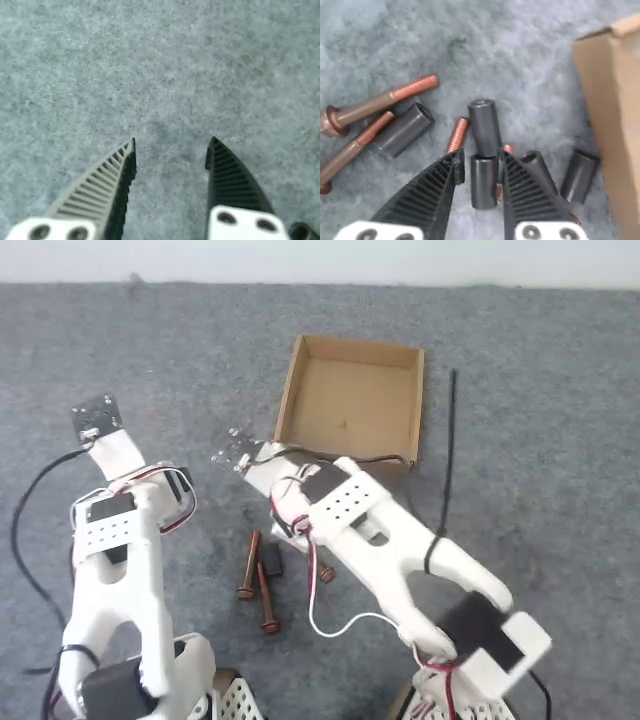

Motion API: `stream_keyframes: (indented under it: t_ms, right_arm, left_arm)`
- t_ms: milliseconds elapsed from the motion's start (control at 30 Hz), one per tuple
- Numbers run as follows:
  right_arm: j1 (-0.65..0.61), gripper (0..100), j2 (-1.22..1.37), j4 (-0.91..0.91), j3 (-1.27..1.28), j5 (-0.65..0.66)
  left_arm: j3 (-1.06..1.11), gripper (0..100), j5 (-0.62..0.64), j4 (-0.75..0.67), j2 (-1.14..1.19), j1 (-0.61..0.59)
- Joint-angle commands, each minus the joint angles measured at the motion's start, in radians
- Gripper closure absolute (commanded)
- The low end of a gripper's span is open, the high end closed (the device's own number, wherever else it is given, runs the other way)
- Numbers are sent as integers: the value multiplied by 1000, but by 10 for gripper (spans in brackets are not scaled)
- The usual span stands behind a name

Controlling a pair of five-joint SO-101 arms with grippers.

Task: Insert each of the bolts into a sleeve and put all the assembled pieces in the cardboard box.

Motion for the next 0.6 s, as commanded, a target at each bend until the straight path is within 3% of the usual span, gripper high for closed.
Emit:
stream_keyframes:
  t_ms: [0, 567]
  right_arm:
    - [-13, 902, 24, -42, -55, 21]
    - [-12, 900, 217, -122, -109, 104]
  left_arm:
    - [-45, 783, 11, -20, -5, 5]
    - [-42, 783, 11, -17, -5, 5]
